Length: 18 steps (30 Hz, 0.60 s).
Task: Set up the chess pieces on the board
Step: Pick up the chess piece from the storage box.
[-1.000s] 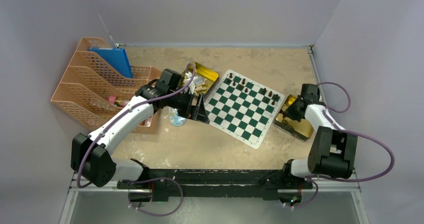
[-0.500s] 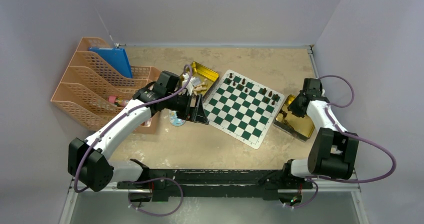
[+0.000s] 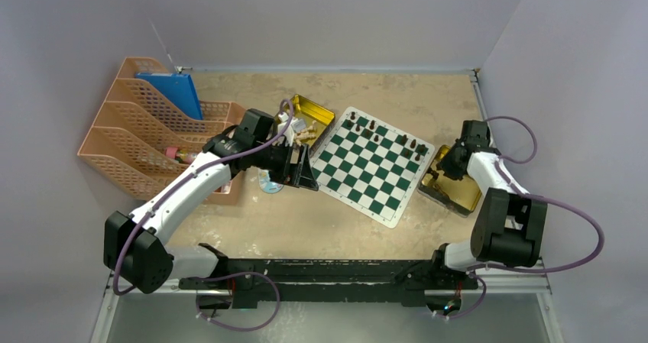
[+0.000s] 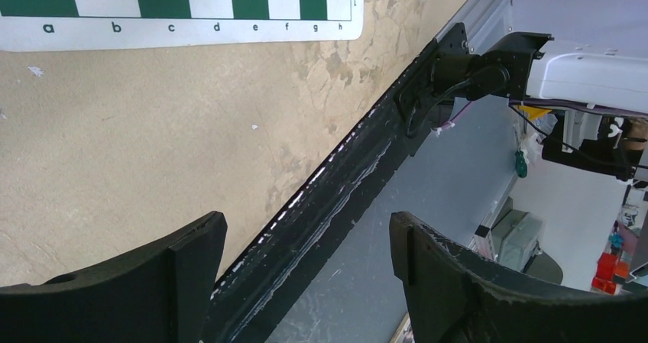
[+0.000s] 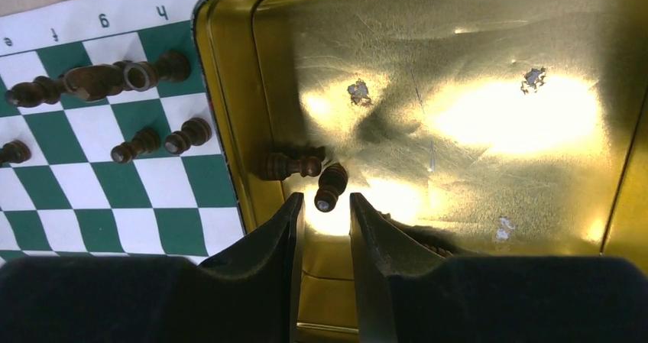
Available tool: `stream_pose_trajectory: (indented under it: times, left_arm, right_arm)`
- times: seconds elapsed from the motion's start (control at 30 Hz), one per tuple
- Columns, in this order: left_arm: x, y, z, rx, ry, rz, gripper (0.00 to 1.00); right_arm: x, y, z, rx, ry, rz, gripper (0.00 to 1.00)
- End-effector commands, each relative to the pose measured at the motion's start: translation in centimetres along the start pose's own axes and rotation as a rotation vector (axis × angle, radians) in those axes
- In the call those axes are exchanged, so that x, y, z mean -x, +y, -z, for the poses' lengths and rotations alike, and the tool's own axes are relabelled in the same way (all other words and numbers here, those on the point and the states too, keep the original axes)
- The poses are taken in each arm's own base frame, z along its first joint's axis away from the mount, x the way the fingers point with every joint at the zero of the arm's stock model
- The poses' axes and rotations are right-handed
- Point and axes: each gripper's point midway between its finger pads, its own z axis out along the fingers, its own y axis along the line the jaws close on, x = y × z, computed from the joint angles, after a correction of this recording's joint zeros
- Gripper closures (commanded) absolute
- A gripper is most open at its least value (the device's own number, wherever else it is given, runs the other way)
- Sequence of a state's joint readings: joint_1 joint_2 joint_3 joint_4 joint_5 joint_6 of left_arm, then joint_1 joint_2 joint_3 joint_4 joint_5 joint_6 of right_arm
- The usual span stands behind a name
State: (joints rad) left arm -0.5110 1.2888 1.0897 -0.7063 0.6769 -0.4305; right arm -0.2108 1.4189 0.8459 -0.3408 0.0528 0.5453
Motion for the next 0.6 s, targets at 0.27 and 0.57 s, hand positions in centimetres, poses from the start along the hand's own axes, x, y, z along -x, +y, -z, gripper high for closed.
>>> stream_pose_trajectory:
  times: [0.27,0.57]
  left_arm:
    - [0.82,-0.75,0.93,-0.004,-0.049,-0.035,0.22]
    - [0.27,-0.62,0.91,-0.004,-0.045,-0.021,0.22]
  right_arm:
    - [-0.94,-0.18,-1.09,0.002,0.049,0.027,0.71]
    - [-1.35,-0.22,-1.33,0.003,0.069,0.031,0.78]
